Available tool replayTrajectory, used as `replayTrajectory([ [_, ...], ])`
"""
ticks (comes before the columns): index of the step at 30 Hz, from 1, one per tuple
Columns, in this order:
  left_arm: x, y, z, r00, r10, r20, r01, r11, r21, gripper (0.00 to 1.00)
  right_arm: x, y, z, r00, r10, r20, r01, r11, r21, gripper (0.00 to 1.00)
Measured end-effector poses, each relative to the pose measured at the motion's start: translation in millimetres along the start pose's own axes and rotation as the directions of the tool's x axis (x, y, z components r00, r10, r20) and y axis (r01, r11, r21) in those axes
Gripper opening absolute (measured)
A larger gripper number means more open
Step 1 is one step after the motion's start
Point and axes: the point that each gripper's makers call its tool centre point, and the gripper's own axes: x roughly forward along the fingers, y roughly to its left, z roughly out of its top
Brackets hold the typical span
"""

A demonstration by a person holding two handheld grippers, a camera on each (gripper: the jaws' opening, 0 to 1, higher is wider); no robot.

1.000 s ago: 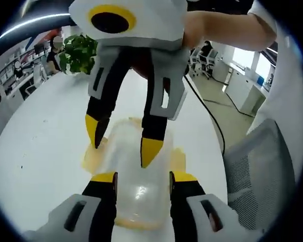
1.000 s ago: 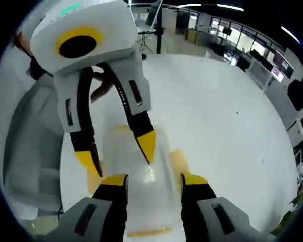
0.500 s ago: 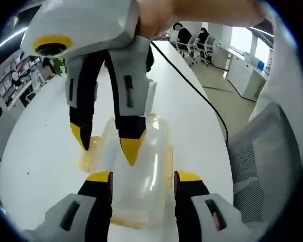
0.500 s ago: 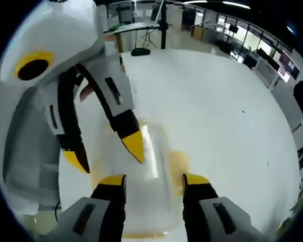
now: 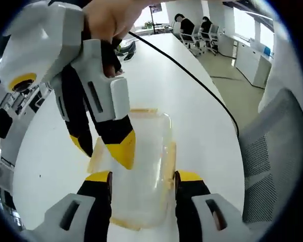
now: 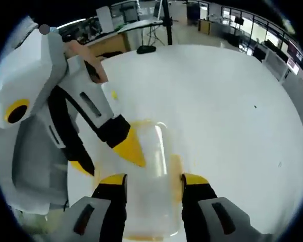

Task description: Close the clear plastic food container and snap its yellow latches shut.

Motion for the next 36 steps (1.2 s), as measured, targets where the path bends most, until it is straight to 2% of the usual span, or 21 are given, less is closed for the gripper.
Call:
replayTrajectory([
  [5, 2, 0.3, 0.8, 1.0, 0.027, -0.009, -0.026, 0.999, 0.02, 0.5, 2, -1, 1.0, 0.999, 0.026, -0.034, -0.026, 1.0, -0.002, 0.41],
  [10, 4, 1.3, 0.2, 0.998, 0.055, -0.022, -0.054, 0.999, 0.004, 0.48, 4, 1, 0.7, 0.995, 0.047, -0.092, -0.048, 0.999, -0.01, 0.4],
  [12, 5, 2.8, -0.7, 0.996, 0.081, -0.027, -0.08, 0.997, 0.018, 0.45, 6, 0, -0.9, 0.991, 0.079, -0.104, -0.078, 0.997, 0.008, 0.39],
  [13, 14, -0.5, -3.6, 0.994, 0.103, -0.04, -0.103, 0.995, 0.005, 0.45, 8, 5, -1.2, 0.988, 0.105, -0.117, -0.1, 0.994, 0.043, 0.37],
  [14, 19, -2.0, -2.6, 0.993, 0.116, -0.032, -0.116, 0.993, -0.002, 0.45, 8, 1, -1.3, 0.988, 0.096, -0.124, -0.093, 0.995, 0.023, 0.37],
  [15, 13, 1.0, -3.9, 0.993, 0.11, -0.034, -0.11, 0.994, 0.004, 0.44, 9, 3, -2.1, 0.986, 0.094, -0.14, -0.092, 0.996, 0.024, 0.37],
  [16, 14, -0.5, -4.1, 0.993, 0.113, -0.033, -0.113, 0.994, -0.001, 0.44, 9, 3, -1.5, 0.986, 0.099, -0.135, -0.095, 0.995, 0.036, 0.37],
  [18, -3, 9.6, -2.9, 0.994, 0.106, -0.029, -0.106, 0.994, 0.006, 0.44, 9, 1, -1.3, 0.99, 0.102, -0.102, -0.095, 0.993, 0.069, 0.37],
  [24, 2, 3.9, -2.0, 0.995, 0.1, -0.023, -0.1, 0.995, 0.024, 0.46, 7, 2, -0.3, 0.991, 0.093, -0.093, -0.089, 0.995, 0.049, 0.38],
  [27, 3, 3.1, -1.8, 0.995, 0.097, -0.015, -0.097, 0.995, 0.019, 0.46, 6, 1, -1.0, 0.994, 0.094, -0.062, -0.091, 0.995, 0.05, 0.39],
  [36, 2, 2.8, -0.6, 0.997, 0.079, 0.004, -0.08, 0.996, 0.028, 0.48, 3, 2, 1.8, 0.998, 0.06, -0.022, -0.059, 0.998, 0.03, 0.4],
])
